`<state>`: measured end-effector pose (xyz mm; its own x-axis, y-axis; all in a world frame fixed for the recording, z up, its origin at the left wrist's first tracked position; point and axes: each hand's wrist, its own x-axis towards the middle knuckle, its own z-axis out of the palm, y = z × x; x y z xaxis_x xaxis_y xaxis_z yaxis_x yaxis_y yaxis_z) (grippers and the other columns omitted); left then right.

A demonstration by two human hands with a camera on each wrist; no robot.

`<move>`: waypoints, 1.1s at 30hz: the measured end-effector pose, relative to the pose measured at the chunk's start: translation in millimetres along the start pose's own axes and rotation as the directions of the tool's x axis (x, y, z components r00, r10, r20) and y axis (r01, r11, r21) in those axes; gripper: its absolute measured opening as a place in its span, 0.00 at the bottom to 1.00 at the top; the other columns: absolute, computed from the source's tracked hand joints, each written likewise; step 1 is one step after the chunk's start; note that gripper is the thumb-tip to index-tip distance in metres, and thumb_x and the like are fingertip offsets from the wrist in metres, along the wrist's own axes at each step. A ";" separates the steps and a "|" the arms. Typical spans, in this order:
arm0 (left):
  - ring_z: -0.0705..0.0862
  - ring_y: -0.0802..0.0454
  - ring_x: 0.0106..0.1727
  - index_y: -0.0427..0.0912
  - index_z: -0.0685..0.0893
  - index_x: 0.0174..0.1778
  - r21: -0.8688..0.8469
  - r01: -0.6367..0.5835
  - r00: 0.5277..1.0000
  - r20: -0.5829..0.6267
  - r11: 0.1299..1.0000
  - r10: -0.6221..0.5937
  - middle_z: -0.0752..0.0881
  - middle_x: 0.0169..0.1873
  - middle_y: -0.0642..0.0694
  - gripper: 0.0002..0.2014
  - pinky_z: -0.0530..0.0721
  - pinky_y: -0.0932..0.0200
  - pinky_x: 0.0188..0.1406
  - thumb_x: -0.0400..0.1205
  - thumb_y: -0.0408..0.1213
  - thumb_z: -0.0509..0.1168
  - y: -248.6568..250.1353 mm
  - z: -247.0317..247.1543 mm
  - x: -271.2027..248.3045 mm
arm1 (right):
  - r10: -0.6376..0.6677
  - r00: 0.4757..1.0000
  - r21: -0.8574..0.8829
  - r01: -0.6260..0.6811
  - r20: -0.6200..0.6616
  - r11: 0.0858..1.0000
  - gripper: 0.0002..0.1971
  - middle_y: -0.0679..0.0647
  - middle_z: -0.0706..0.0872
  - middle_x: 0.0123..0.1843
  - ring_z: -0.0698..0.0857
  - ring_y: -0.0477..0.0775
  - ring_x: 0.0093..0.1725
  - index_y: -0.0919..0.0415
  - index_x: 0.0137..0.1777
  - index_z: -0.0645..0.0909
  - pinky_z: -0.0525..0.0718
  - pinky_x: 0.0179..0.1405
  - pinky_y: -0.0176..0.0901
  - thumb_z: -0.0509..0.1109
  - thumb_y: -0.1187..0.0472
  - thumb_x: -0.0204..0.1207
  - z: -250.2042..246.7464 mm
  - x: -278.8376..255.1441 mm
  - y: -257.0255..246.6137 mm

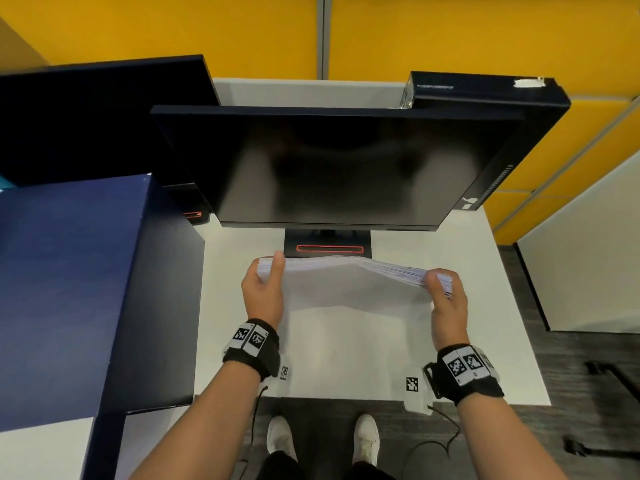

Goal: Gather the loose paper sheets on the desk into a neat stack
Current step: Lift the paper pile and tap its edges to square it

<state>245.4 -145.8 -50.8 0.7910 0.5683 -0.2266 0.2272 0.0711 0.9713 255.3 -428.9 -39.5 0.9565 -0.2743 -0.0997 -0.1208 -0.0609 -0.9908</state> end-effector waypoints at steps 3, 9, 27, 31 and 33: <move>0.87 0.44 0.43 0.49 0.83 0.36 0.017 0.028 0.997 -0.068 0.999 -0.027 0.87 0.38 0.44 0.16 0.89 0.43 0.50 0.80 0.58 0.68 4.4 3.9 3.1 | 0.046 0.991 -0.015 -0.048 -0.126 0.999 0.14 0.48 0.78 0.36 0.77 0.46 0.37 0.57 0.41 0.78 0.76 0.43 0.37 0.68 0.48 0.81 9.4 5.4 -4.6; 0.89 0.51 0.52 0.50 0.84 0.57 0.165 -0.064 0.988 0.152 0.984 0.039 0.90 0.51 0.50 0.20 0.88 0.53 0.57 0.72 0.36 0.82 -3.9 -10.3 6.8 | 0.112 0.977 -0.063 -0.125 -0.183 0.990 0.17 0.51 0.79 0.36 0.77 0.51 0.38 0.57 0.38 0.77 0.76 0.45 0.44 0.66 0.44 0.81 12.3 15.9 -7.4; 0.80 0.54 0.66 0.55 0.84 0.64 0.517 -0.826 0.495 0.477 0.223 0.727 0.85 0.60 0.58 0.34 0.66 0.54 0.69 0.64 0.66 0.79 157.7 0.8 -0.3 | -0.205 0.953 -0.072 0.225 0.222 0.972 0.10 0.34 0.89 0.38 0.87 0.27 0.36 0.56 0.48 0.89 0.80 0.36 0.20 0.81 0.69 0.69 37.6 6.8 -87.4; 0.67 0.52 0.84 0.44 0.61 0.85 0.251 -0.545 0.839 0.181 0.800 0.514 0.65 0.83 0.45 0.63 0.66 0.55 0.83 0.56 0.52 0.88 108.4 -21.5 3.4 | -0.197 0.960 0.024 0.196 0.199 0.980 0.15 0.36 0.91 0.40 0.90 0.31 0.40 0.48 0.46 0.87 0.84 0.41 0.23 0.80 0.71 0.69 28.2 6.6 -79.4; 0.83 0.59 0.70 0.40 0.72 0.78 0.024 -0.344 0.889 0.332 0.939 0.317 0.82 0.72 0.47 0.48 0.82 0.56 0.67 0.62 0.33 0.87 91.8 -7.7 -3.3 | -0.185 0.957 0.034 0.182 0.222 0.983 0.15 0.36 0.93 0.40 0.91 0.36 0.43 0.49 0.46 0.88 0.86 0.44 0.29 0.80 0.71 0.69 31.6 7.3 -77.1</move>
<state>259.2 -134.8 39.7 0.9632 0.2558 0.0821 -0.0448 -0.1486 0.9879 280.0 -395.8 33.3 0.9970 -0.0386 0.0673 0.0642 -0.0768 -0.9950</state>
